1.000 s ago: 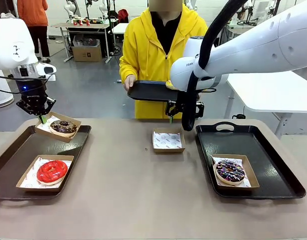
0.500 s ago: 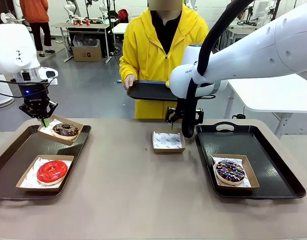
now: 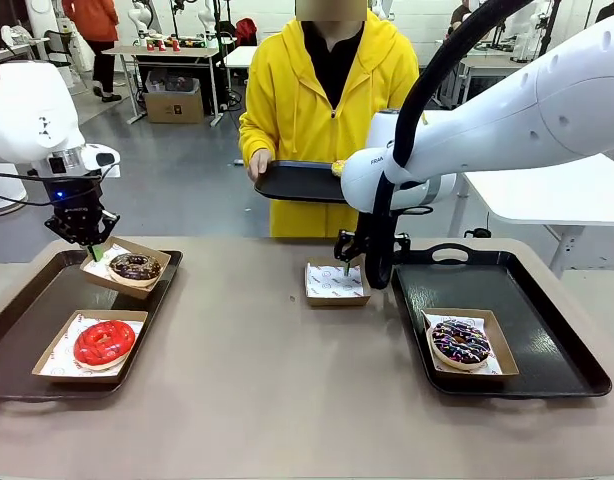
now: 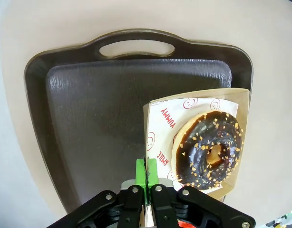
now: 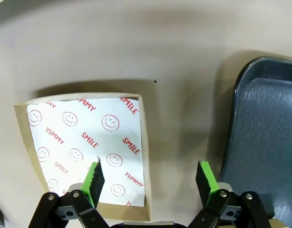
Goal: Individually package the donuts and arrange them on the tray.
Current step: Place the picked Paper togo box on the Handle tray while simultaneously picking up another Paper togo box from the table with the other hand.
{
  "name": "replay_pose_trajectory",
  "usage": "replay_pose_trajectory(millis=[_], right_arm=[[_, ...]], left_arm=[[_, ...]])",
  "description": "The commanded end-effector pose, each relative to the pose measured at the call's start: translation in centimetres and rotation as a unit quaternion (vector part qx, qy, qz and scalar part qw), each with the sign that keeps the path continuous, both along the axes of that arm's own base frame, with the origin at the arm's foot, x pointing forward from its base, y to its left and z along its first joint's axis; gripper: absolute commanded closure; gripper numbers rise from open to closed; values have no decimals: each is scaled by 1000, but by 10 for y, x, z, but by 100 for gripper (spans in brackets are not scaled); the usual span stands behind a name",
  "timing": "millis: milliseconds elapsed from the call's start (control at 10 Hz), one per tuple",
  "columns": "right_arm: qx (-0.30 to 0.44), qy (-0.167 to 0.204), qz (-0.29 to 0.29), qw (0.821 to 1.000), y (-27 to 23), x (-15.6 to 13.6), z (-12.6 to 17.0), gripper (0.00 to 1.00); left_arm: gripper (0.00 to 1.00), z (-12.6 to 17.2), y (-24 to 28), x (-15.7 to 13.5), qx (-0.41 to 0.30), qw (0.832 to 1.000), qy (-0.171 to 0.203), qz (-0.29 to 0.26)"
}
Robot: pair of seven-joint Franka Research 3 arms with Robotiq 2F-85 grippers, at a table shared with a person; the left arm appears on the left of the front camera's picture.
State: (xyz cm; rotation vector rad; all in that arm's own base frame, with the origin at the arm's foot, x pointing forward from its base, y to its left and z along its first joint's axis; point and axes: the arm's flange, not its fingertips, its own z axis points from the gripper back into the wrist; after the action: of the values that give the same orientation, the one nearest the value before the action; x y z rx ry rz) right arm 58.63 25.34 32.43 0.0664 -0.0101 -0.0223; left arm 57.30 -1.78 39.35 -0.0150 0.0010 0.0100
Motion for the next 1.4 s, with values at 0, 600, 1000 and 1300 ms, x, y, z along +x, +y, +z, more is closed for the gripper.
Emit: replay_pose_trajectory(millis=[0, 600, 1000, 1300], right_arm=[[16, -5, 2, 1000, 0, 5, -4, 0], [12, 1, 5, 1000, -1, 9, -10, 0], [10, 4, 16, 1000, 1, 8, -11, 59], [11, 0, 14, 1000, 3, 7, -10, 100]], left_arm=[[99, -7, -1, 0, -11, 1000, -15, -14], [99, -22, -4, 5, -14, 1000, -3, -19], [39, -21, -3, 5, -21, 1000, 1, -22], [0, -20, -2, 4, -20, 1000, 2, -23]])
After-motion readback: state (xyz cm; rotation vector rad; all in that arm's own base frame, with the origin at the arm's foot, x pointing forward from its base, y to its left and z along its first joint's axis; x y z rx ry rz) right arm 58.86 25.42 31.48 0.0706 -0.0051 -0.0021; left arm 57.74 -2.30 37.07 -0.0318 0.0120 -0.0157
